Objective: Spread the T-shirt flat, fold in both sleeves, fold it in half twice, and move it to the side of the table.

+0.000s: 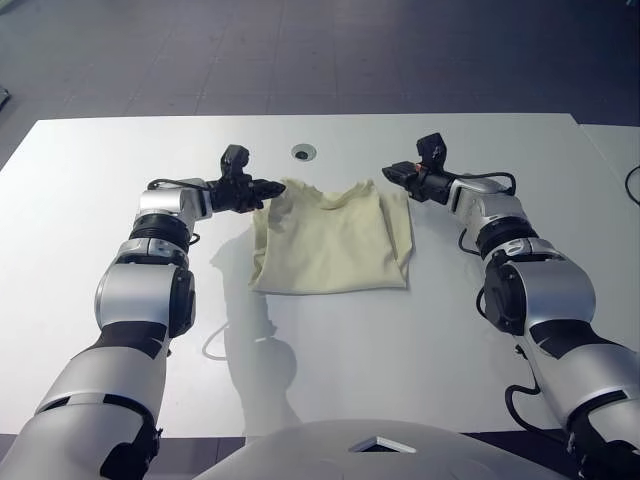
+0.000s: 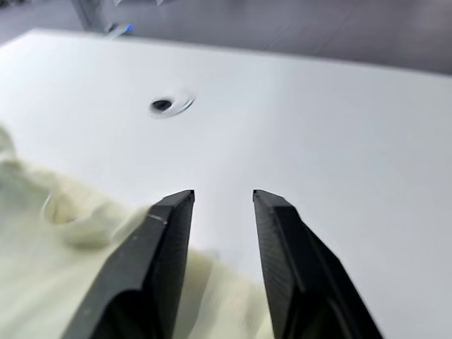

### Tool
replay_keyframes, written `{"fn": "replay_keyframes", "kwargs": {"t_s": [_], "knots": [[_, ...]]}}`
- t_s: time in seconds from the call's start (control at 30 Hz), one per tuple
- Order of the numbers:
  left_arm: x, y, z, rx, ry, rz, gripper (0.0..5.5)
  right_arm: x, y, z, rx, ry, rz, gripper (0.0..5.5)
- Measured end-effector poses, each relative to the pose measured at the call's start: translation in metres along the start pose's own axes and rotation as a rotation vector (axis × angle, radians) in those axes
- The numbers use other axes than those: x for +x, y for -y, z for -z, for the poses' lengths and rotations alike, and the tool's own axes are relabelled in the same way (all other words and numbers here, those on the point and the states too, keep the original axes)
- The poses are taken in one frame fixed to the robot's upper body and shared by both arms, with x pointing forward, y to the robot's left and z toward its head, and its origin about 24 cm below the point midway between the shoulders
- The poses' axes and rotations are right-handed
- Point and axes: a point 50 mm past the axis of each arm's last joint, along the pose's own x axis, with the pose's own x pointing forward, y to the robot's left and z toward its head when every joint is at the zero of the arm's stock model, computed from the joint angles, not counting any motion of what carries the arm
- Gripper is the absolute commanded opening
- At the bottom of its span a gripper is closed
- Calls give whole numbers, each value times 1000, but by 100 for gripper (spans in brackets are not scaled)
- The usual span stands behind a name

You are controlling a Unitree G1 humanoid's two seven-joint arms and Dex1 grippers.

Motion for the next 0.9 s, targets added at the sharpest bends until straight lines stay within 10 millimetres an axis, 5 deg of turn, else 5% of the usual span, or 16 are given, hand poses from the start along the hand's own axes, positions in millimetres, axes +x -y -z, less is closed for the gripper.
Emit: {"fn": "replay_keyframes", "kwargs": {"t_s": [0.1,0.27,0.63,0.77,0.9], "knots": [[0,-5,-6,24,37,-115,272,1,-1,-4,-13,58,9,261],[-13,-2,-17,348,98,-169,354,4,-15,2,-398,21,-67,339],[-39,64,60,685,-12,-64,540,13,-37,8,-790,-38,-150,528],[-64,89,75,960,-203,-31,540,12,-33,22,-980,-142,-136,536],[-69,92,78,1068,-298,-45,540,9,-28,19,-1075,-160,-128,536]]}}
